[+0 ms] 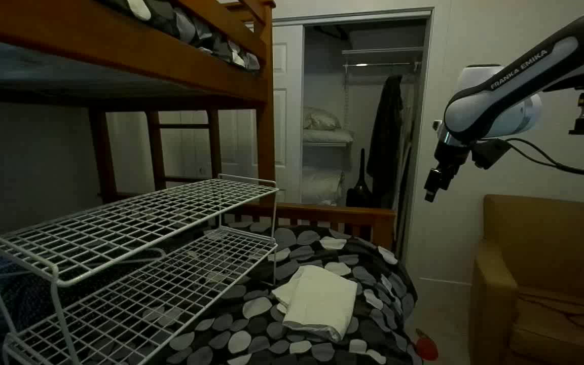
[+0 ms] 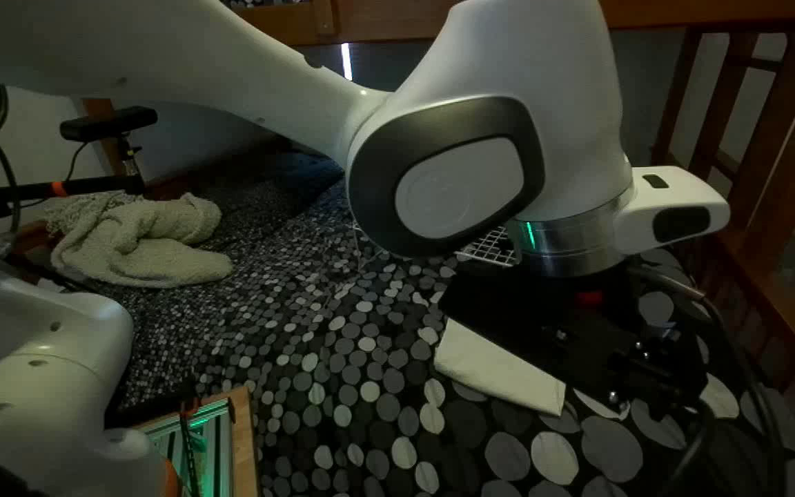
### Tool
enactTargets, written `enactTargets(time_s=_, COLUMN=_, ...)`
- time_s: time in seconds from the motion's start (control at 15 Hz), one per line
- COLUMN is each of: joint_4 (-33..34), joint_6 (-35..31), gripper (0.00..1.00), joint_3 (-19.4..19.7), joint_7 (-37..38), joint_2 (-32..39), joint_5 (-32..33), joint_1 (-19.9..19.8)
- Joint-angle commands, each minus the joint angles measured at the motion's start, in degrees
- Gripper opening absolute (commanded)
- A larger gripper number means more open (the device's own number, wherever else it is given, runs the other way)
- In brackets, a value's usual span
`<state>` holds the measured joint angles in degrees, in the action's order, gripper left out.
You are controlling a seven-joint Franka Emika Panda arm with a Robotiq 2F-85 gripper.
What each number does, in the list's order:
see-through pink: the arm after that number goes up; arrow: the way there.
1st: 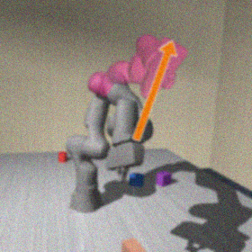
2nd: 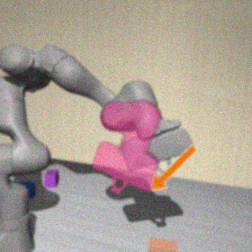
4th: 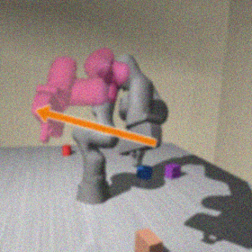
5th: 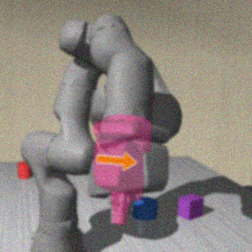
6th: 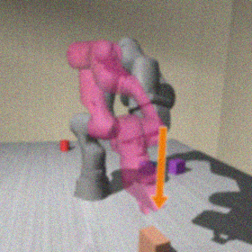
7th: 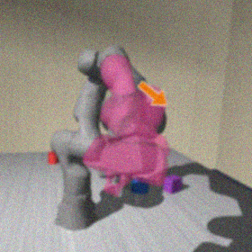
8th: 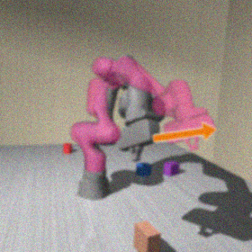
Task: Put the towel on the top shelf.
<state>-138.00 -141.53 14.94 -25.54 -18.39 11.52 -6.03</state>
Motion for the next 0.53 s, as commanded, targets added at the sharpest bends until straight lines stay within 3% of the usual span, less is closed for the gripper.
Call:
enactTargets(time_s=0.0, joint_4=0.07, joint_6=0.12, gripper=1.00, joint_3=-0.62, joint_7=-0.17, joint_2=0.02, joint_5=-0.30, joint_1=-0.63)
enactTargets(time_s=0.27, joint_4=0.07, joint_6=0.12, gripper=1.00, joint_3=-0.61, joint_7=-0.16, joint_2=0.02, joint_5=-0.31, joint_1=-0.63)
enactTargets(time_s=0.47, joint_4=5.02, joint_6=3.07, gripper=1.00, joint_3=3.36, joint_7=-9.06, joint_2=5.25, joint_5=-11.17, joint_1=3.33)
